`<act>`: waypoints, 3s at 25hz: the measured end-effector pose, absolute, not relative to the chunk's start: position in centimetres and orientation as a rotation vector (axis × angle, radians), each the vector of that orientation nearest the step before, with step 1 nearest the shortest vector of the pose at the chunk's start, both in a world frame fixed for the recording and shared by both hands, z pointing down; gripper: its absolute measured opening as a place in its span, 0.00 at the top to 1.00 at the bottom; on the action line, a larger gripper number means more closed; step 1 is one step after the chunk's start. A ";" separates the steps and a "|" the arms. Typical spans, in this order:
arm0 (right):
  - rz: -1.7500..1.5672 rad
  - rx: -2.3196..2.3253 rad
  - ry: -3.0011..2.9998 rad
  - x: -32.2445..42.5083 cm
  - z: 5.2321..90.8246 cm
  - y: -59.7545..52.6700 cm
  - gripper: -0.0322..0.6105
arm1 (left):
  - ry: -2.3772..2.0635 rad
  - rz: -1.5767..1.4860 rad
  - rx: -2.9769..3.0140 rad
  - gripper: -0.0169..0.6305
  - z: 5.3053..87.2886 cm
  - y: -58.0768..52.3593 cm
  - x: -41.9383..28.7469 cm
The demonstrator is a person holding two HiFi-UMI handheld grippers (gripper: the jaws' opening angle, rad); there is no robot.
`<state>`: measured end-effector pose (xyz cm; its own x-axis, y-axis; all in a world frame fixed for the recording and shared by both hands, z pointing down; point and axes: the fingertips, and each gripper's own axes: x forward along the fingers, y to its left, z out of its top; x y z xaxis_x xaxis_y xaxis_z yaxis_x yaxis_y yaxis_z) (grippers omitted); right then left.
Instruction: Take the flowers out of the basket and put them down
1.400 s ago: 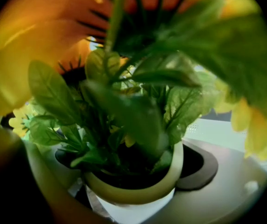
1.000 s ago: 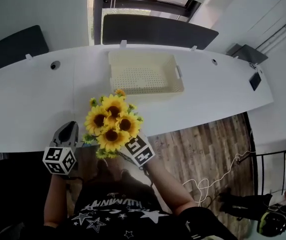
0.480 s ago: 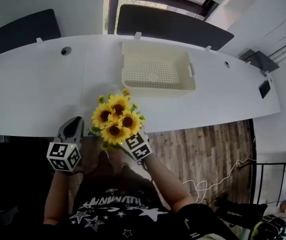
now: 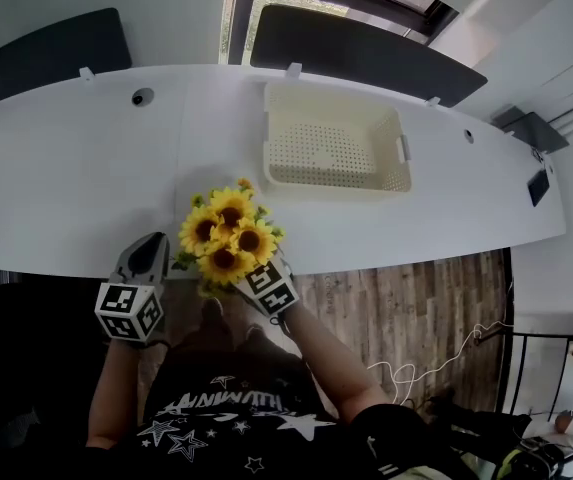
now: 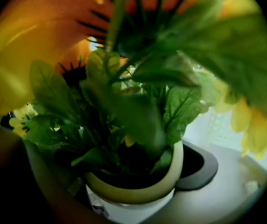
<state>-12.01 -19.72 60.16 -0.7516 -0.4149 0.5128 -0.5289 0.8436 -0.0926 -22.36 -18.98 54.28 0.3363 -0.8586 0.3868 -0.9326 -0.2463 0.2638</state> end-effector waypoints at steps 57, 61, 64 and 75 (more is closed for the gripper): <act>0.401 0.738 -2.628 -1.6 55.4 -13.5 0.09 | -1.722 0.146 2.217 0.93 46.5 -10.4 -14.0; 0.382 0.764 -2.668 -0.6 54.2 -12.0 0.09 | -1.757 0.153 2.245 0.93 45.5 -8.8 -12.6; 0.344 0.799 -2.697 -0.1 53.3 -11.2 0.11 | -1.754 0.116 2.241 0.93 45.5 -7.4 -11.8; 0.397 0.854 -2.689 1.8 53.5 -7.0 0.22 | -1.691 0.090 2.289 0.93 46.6 -4.4 -10.5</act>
<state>1.84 -7.03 53.47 -0.7819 -0.5134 0.3537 -0.5937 0.7862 -0.1714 -10.49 -4.42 46.57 0.3079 -0.9251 0.2223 -0.9435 -0.2669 0.1964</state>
